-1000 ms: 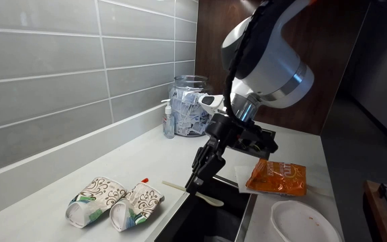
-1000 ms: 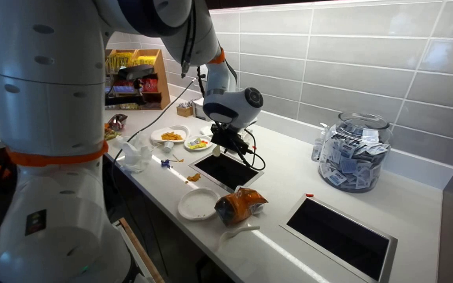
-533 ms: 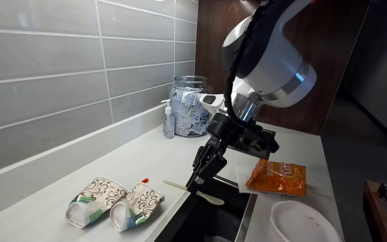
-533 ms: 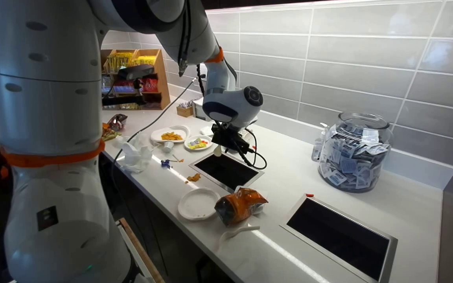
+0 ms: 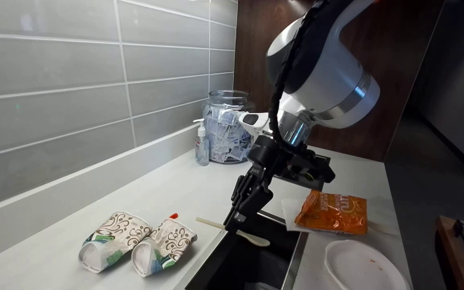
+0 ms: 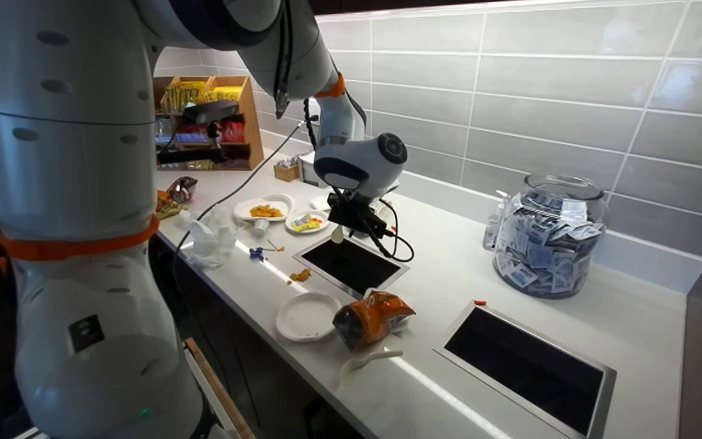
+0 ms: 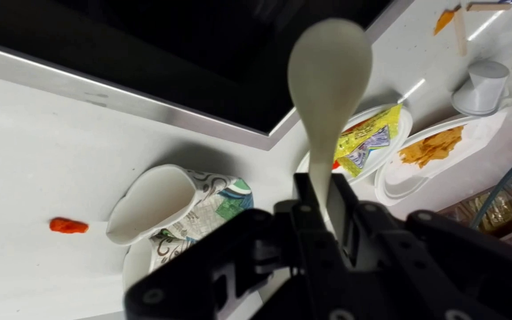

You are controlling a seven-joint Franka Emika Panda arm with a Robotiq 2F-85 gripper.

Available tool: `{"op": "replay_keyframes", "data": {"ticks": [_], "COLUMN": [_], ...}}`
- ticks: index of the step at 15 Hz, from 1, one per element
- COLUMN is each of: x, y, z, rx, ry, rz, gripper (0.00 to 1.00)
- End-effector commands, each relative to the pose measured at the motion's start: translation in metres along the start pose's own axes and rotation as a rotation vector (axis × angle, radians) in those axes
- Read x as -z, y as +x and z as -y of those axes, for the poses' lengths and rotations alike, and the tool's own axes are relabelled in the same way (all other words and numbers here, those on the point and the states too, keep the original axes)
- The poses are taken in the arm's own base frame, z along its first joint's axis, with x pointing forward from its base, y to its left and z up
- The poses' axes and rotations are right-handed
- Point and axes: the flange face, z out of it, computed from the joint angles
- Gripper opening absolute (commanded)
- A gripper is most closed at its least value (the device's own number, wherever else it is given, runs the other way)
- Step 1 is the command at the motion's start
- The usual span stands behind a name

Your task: Use the plastic spoon to push the piece of crisps from the countertop into the garbage disposal shoot

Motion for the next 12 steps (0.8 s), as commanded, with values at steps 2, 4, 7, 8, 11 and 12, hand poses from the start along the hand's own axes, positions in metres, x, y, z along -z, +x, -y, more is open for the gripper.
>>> {"op": "replay_keyframes", "data": {"ticks": [2, 4, 7, 8, 11, 12], "x": [0.004, 0.005, 0.008, 0.009, 0.008, 0.007], "y": [0.002, 0.0, -0.006, -0.01, -0.023, -0.028], "z": [0.039, 0.056, 0.082, 0.09, 0.105, 0.109], "rx": [0.075, 0.121, 0.261, 0.313, 0.468, 0.507], "ry": [0.207, 0.281, 0.358, 0.378, 0.385, 0.393], "rz": [-0.033, -0.023, -0.022, -0.029, -0.013, -0.009], "gripper": [0.03, 0.03, 0.03, 0.03, 0.03, 0.03]}}
